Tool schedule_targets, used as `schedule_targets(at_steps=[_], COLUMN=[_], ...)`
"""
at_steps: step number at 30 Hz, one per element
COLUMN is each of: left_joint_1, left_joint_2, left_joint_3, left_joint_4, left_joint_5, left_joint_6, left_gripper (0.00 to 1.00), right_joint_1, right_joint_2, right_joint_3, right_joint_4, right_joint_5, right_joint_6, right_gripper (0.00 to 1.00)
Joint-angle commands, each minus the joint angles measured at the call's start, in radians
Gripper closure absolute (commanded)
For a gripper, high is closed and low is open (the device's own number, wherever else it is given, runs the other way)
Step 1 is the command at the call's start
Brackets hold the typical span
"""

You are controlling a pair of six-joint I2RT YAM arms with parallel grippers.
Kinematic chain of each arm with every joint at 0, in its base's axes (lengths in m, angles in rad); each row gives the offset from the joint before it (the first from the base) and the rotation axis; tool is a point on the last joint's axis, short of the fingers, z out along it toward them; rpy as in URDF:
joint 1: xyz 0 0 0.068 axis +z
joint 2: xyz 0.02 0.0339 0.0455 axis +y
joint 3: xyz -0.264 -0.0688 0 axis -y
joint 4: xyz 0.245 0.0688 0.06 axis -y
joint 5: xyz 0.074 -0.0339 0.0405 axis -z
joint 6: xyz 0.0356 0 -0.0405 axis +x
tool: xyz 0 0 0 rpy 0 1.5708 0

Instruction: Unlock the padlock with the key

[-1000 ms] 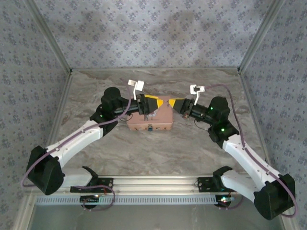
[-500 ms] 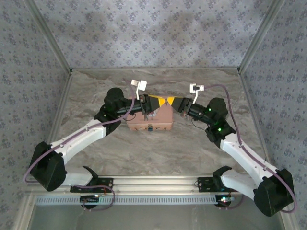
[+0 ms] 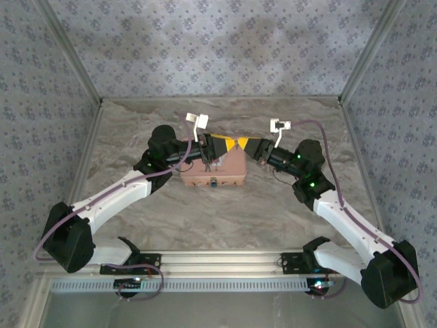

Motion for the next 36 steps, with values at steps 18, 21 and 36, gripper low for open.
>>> schedule_targets(at_steps=[18,21,36], left_joint_1=[0.001,0.001,-0.001], left_joint_2=[-0.015,-0.018,0.010], left_joint_3=[0.042,0.053,0.163], left_joint_4=[0.038,-0.005,-0.295], left_joint_5=[-0.008,-0.012,0.092], left_joint_6=[0.022,0.041,0.136], left_gripper=[1.00,1.00,1.00], right_joint_1=[0.006,0.002,-0.053], right_joint_2=[0.028,0.021,-0.045], right_joint_3=[-0.008,-0.005,0.065], right_joint_4=[0.001,-0.037,-0.177], right_joint_5=[-0.028,-0.035,-0.095], right_joint_6=[0.006,-0.006,-0.083], right_gripper=[1.00,0.90,0.50])
